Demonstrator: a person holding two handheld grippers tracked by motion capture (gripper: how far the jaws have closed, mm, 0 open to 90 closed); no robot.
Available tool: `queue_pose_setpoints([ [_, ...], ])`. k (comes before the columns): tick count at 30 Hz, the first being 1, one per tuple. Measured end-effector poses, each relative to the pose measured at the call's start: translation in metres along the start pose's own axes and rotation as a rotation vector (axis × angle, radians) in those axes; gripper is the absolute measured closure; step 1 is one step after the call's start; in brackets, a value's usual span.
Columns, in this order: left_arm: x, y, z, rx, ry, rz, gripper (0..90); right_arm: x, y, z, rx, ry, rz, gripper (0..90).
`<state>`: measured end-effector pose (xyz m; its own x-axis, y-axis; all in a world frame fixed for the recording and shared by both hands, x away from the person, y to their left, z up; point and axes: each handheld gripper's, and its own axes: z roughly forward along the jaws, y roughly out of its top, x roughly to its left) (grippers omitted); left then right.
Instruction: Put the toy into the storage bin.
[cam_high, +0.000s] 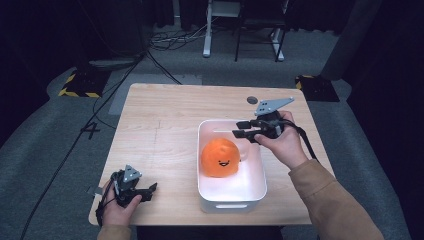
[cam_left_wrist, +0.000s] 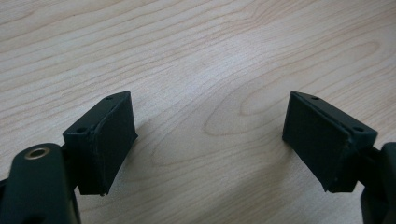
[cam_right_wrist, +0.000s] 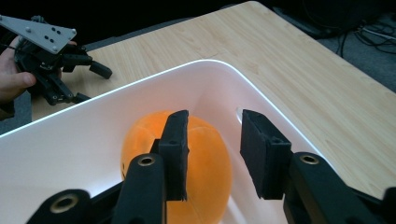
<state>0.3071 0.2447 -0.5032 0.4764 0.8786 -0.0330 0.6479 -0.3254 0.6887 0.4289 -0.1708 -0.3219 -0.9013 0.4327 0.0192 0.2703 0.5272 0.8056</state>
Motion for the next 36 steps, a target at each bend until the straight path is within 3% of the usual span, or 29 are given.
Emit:
queue_pose_setpoints([
  [9, 0.0, 0.0, 0.0, 0.0, 0.0, 0.0, 17.5, -0.006, -0.006, -0.034, -0.037, -0.099, 0.0, 54.2],
  [12, 0.0, 0.0, 0.0, 0.001, -0.003, -0.001, 17.5, -0.01, -0.012, -0.045, -0.048, -0.142, 0.029, 47.0],
  [15, 0.0, 0.001, 0.001, 0.002, -0.005, 0.003, 16.6, -0.013, -0.016, -0.055, -0.011, -0.197, 0.019, 39.4],
  [18, 0.001, 0.002, 0.001, 0.008, -0.009, 0.008, 15.3, -0.016, -0.021, -0.064, -0.054, -0.187, 0.059, 35.1],
  [21, 0.002, 0.002, 0.003, 0.003, -0.011, 0.011, 14.8, -0.021, -0.028, -0.074, -0.037, -0.241, 0.053, 28.7],
  [24, 0.003, 0.004, 0.004, 0.005, -0.012, 0.014, 14.5, -0.025, -0.036, -0.083, -0.059, -0.252, 0.072, 26.5],
  [29, 0.004, 0.005, 0.005, 0.009, -0.007, 0.018, 14.2, -0.032, -0.057, -0.097, -0.018, -0.295, 0.076, 22.8],
  [36, 0.003, 0.005, 0.004, 0.011, -0.003, 0.018, 14.2, -0.038, -0.072, -0.104, 0.007, -0.322, 0.105, 19.7],
])
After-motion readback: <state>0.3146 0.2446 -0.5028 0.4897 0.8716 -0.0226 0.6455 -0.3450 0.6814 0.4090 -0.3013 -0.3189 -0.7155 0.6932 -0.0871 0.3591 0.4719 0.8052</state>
